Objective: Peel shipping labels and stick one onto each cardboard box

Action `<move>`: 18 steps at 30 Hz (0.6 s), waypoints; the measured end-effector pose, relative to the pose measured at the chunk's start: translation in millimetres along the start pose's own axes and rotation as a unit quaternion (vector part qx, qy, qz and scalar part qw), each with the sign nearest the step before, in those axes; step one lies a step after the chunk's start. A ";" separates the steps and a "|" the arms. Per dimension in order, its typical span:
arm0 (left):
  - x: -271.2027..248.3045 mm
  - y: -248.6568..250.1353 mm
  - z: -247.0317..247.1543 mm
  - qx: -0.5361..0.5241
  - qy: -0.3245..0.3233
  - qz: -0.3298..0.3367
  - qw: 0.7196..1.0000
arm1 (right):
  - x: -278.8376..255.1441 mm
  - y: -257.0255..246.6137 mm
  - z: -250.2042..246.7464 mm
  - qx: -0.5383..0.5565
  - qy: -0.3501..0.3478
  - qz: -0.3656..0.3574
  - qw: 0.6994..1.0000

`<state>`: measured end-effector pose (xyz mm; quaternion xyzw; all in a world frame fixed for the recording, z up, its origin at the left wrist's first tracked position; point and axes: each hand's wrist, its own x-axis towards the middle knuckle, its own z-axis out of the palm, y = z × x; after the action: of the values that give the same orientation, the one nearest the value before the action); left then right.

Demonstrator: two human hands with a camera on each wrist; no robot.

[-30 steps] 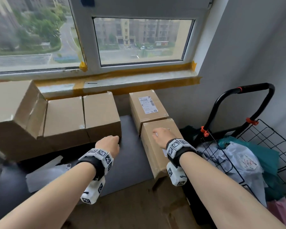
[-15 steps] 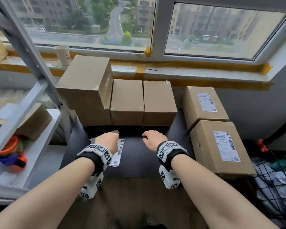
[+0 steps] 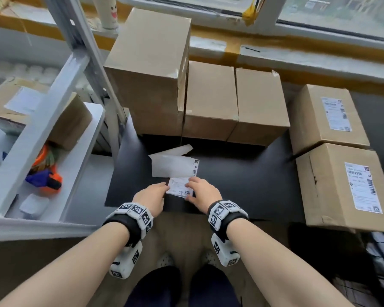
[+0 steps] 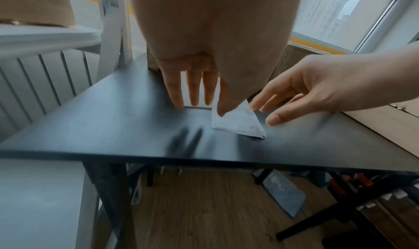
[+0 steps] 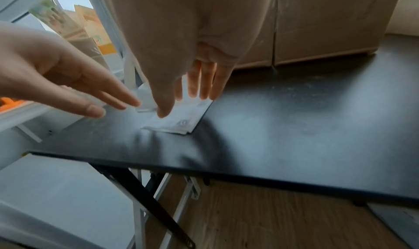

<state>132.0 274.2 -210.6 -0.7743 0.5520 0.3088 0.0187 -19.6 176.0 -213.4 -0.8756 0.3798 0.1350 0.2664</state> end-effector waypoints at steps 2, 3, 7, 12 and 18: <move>5.5 -3.7 10.3 0.002 -0.002 0.009 1.000 | 3.6 0.5 11.6 -0.011 0.018 -0.013 1.000; 8.2 -5.0 13.8 0.002 -0.001 0.014 1.000 | 5.6 0.6 16.6 -0.011 0.029 -0.020 0.999; 16.4 -8.9 25.3 0.005 0.029 0.028 0.999 | 11.3 1.6 33.6 -0.014 0.060 -0.052 0.997; 27.6 -14.5 40.1 0.024 0.102 0.041 0.994 | 17.1 1.9 53.0 0.004 0.142 -0.074 0.987; 35.3 -14.0 46.3 0.107 0.120 0.090 0.983 | 8.9 1.9 56.1 -0.004 0.139 -0.089 0.986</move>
<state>130.0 267.0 -270.0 -0.7467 0.6472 0.1534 0.0072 -16.9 201.6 -264.2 -0.9173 0.3326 -0.0108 0.2187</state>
